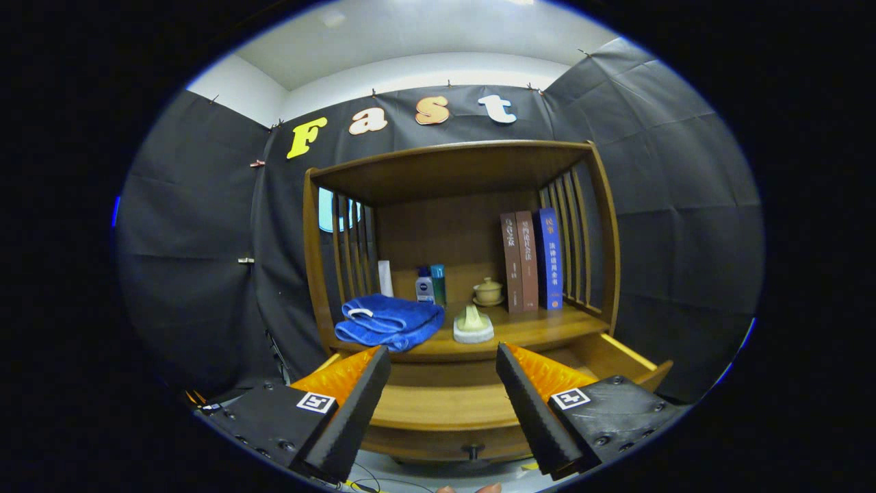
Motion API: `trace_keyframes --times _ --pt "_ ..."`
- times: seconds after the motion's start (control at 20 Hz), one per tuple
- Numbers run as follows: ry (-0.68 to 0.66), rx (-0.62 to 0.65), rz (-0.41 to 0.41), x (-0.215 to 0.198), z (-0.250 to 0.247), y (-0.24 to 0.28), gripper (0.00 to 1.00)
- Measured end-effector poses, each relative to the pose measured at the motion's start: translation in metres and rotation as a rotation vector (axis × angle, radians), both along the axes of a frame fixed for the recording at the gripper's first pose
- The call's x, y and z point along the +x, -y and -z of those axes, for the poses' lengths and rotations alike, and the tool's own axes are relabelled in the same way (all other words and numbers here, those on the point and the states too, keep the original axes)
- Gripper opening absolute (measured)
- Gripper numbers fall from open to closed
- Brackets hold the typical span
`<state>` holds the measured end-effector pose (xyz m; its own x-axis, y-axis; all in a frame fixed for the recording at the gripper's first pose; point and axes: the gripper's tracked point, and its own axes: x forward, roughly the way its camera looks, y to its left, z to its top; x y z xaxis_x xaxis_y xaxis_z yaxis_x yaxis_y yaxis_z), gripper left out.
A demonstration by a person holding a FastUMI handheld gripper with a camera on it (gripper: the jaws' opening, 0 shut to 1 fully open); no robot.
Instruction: Pull open the drawer, take out the items inside it, and place them on the countertop above the cabinet.
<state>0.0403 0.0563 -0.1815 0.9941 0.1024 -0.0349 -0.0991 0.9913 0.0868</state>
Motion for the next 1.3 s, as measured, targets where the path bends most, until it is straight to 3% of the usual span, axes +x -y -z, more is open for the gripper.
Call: trace_keyframes --times 0.2,0.6,0.85,1.3 --pt "-0.021 -0.039 0.052 -0.014 0.054 0.016 0.99" --pt "-0.134 -0.089 0.06 -0.009 0.143 0.025 0.99" --pt "-0.167 -0.125 0.063 -0.001 0.168 0.027 0.99" --pt "-0.149 -0.112 0.071 0.012 0.159 0.024 0.99"
